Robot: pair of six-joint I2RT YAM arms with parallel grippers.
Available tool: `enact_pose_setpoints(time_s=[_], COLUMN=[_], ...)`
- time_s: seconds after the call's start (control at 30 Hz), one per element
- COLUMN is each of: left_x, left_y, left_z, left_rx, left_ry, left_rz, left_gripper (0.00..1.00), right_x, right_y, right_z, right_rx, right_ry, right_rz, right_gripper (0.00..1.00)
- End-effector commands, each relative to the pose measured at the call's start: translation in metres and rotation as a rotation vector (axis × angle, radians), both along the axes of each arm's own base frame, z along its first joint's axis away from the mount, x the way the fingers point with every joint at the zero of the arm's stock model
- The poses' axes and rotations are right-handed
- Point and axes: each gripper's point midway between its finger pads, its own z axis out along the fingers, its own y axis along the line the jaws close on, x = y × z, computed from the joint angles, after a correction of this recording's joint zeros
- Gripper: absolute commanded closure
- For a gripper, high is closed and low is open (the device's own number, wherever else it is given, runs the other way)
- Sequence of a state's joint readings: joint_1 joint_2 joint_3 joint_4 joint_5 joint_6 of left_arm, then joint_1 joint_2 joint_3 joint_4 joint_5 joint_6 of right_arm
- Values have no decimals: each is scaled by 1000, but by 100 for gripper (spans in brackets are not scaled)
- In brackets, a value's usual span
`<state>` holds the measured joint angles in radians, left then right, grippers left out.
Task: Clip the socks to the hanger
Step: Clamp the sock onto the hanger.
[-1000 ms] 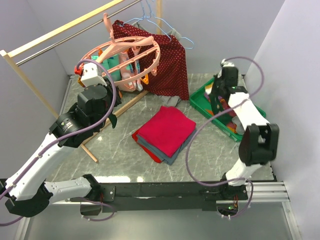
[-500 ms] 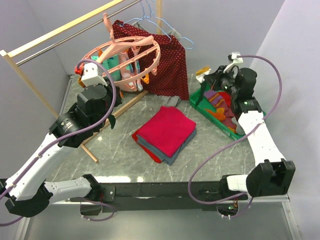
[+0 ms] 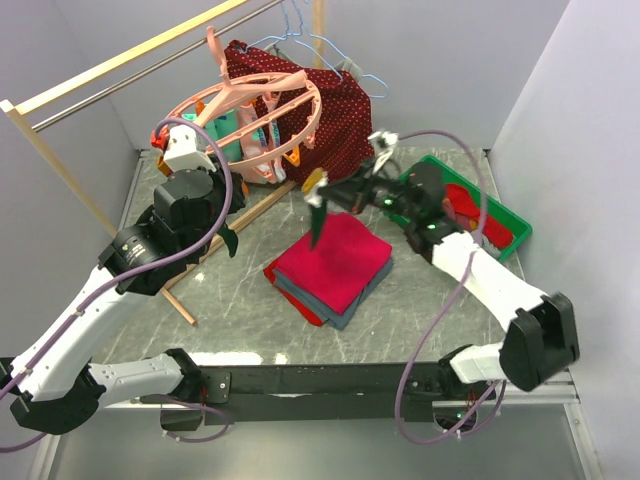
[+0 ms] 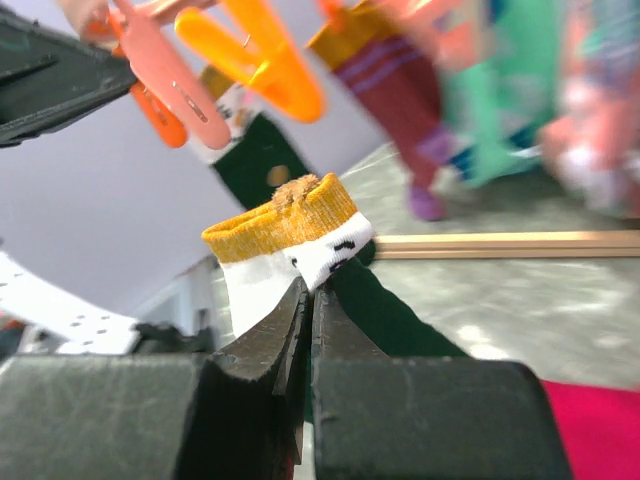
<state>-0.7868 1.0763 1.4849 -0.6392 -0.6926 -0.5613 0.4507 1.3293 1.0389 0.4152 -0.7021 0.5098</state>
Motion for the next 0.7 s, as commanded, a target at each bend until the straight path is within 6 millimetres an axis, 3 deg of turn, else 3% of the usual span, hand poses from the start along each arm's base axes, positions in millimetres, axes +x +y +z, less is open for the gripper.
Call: enact_pose_setpoints(time_s=[0.0, 0.23, 0.67], left_x=[-3, -6, -6], left_y=[-3, -3, -5], left_z=[13, 15, 11], left_rx=[-39, -52, -46], left_ry=[-33, -39, -32], left_rz=[-31, -48, -52], left_gripper=[99, 99, 99], right_x=[-19, -28, -27], right_y=[39, 86, 120], right_z=[23, 18, 29], right_rx=[117, 190, 257], right_ry=[-9, 56, 98], right_rz=[115, 213, 284], right_gripper=[100, 100, 100])
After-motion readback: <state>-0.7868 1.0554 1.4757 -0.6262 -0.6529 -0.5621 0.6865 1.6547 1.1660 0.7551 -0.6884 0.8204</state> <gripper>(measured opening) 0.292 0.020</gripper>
